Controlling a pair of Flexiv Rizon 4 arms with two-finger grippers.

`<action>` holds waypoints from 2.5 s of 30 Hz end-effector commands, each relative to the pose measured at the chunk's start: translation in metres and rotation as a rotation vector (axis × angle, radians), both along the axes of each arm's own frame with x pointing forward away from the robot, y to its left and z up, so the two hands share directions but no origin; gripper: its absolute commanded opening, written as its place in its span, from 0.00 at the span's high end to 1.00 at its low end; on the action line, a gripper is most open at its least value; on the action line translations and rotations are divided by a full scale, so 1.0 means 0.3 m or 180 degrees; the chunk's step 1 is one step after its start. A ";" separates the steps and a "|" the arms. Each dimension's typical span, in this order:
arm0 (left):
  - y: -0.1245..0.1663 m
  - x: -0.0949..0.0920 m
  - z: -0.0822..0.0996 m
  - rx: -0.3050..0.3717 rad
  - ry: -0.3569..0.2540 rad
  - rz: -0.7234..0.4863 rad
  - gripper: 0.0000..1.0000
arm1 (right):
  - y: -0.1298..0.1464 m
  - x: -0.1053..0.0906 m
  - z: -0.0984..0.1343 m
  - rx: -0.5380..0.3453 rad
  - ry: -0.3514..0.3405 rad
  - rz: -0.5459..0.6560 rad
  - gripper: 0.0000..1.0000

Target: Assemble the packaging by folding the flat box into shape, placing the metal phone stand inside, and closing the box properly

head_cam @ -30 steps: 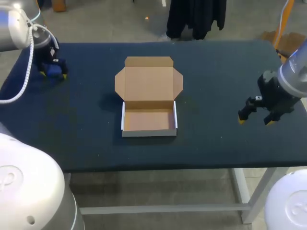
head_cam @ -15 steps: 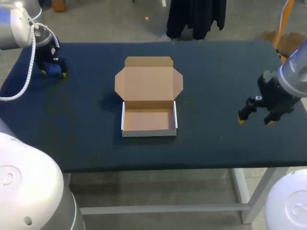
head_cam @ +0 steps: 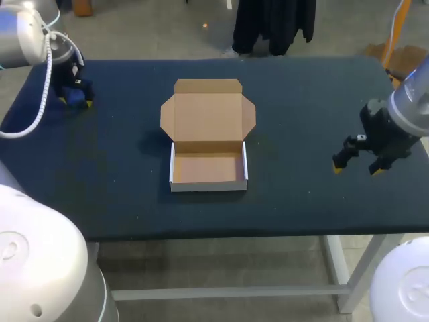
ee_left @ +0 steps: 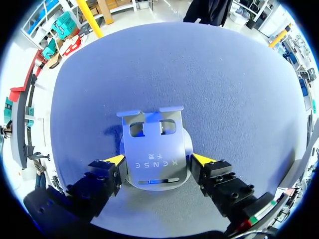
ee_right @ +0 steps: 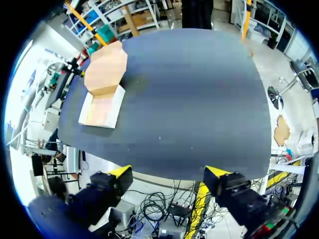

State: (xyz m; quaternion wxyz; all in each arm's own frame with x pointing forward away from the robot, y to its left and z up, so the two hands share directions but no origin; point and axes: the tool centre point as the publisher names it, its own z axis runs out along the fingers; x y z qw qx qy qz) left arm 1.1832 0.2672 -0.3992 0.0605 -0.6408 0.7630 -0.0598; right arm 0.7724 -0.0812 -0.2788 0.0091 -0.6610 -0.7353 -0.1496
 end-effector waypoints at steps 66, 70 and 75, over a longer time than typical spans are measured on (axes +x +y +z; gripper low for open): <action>-0.129 -0.525 0.338 -0.0123 -0.0224 0.0273 1.00 | 0.021 0.012 -0.017 0.0343 -0.0786 0.1070 0.00; -0.173 -0.585 0.349 -0.0127 -0.0189 0.0191 1.00 | 0.048 0.016 -0.031 0.0363 -0.0989 0.1539 0.00; -0.226 -0.643 0.367 -0.0141 -0.0162 0.0107 1.00 | 0.078 0.023 -0.056 0.0274 -0.1136 0.2000 0.00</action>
